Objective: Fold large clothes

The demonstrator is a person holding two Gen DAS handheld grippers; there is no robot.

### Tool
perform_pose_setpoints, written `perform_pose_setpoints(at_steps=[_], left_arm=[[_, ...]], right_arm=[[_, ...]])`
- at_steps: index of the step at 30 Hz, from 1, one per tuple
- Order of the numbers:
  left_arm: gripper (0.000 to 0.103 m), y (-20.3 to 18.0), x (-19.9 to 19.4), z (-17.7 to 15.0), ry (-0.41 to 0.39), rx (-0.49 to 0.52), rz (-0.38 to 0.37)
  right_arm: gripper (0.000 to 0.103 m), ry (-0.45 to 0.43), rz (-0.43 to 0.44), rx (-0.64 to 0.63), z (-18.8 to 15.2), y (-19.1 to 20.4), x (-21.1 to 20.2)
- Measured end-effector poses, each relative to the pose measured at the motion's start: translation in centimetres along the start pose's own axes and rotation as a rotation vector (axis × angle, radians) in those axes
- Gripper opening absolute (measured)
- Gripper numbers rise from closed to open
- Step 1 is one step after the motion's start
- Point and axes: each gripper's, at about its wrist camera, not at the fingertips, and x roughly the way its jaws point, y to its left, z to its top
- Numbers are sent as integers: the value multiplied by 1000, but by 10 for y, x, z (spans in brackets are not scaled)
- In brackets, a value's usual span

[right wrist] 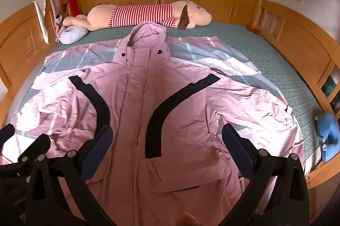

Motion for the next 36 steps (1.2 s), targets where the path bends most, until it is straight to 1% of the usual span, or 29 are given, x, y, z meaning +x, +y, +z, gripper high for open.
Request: perform_pose_setpoints(at_steps=[4,8,10,13,19,36], left_arm=[[101,-9,-22,29,-25,22,55],[101,-4,-32,40,-45,-3,36],[101,0,-31,41,-42,-25,18],[101,3,-23,41,-10,-44,0],[101,1,-15,37,10,-48,19],[101,1,-18,40,1,-50,19]], right_arm=[[102,42,41,-1,25,-2,-12],[102,3,51,-5,38,1,-28],[102,-12,55,0,38,2,-29],[102,5,62,13,38,1,-24],[102,18,63,14,37,2,-15],[102,15,63,10,36,3,-15]])
